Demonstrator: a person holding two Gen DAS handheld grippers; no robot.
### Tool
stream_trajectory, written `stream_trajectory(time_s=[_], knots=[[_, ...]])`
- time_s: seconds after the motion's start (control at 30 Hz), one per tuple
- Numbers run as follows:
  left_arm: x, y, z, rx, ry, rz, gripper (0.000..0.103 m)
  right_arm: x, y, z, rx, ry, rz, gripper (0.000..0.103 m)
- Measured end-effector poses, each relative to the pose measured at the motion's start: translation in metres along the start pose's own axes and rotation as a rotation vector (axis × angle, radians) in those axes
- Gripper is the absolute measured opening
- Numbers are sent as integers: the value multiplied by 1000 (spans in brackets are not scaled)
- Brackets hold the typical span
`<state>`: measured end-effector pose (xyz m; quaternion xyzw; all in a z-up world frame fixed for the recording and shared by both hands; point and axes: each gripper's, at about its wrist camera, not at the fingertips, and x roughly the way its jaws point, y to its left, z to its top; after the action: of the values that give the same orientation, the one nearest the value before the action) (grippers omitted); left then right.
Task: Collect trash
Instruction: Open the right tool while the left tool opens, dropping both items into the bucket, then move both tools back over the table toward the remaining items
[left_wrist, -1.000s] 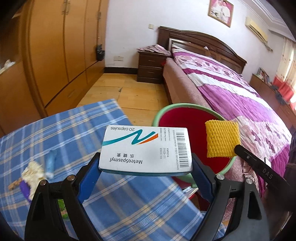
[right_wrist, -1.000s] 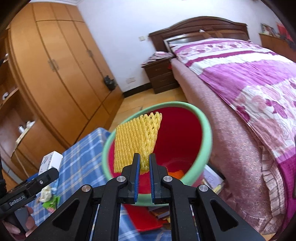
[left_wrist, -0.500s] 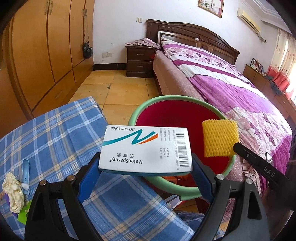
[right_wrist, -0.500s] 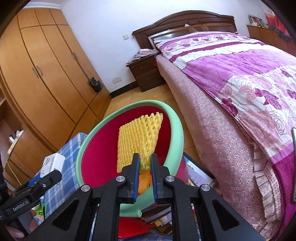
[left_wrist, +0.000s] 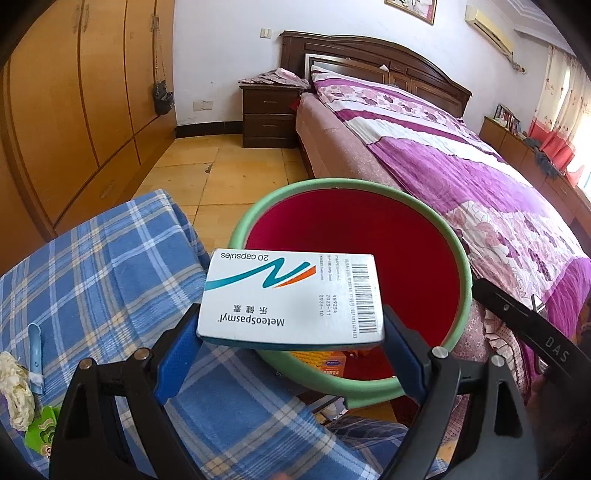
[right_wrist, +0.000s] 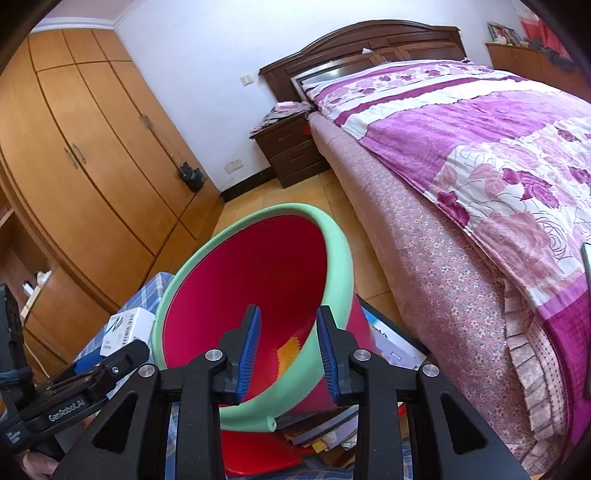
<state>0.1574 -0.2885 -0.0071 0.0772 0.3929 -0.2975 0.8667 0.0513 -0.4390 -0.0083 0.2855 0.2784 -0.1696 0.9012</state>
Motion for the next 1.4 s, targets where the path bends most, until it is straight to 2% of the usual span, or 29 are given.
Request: stream_trajectory(time_s=[0.2, 0.33, 0.47, 0.6, 0.67, 0.83, 1.3, 1.4], knots=[[5, -14, 1, 53, -14, 11, 90, -3, -5, -2, 10, -3, -14, 32], [7, -21, -1, 87, -27, 25, 95, -2, -11, -3, 25, 1, -19, 32], [6, -22, -2, 97, -36, 29, 95, -2, -13, -4, 29, 8, -21, 32], [3, -20, -4, 82, -17, 16, 95, -3, -13, -5, 30, 11, -23, 37], [2, -18, -5, 70, 0, 13, 95, -5, -13, -5, 33, 10, -22, 45], [-6, -12, -10, 35, 16, -1, 95, -8, -11, -7, 34, 11, -21, 49], [-42, 8, -23, -12, -6, 37, 95, -24, 10, -16, 3, 6, -18, 54], [-50, 16, -26, -33, -7, 50, 95, -29, 16, -19, -7, 2, -30, 62]])
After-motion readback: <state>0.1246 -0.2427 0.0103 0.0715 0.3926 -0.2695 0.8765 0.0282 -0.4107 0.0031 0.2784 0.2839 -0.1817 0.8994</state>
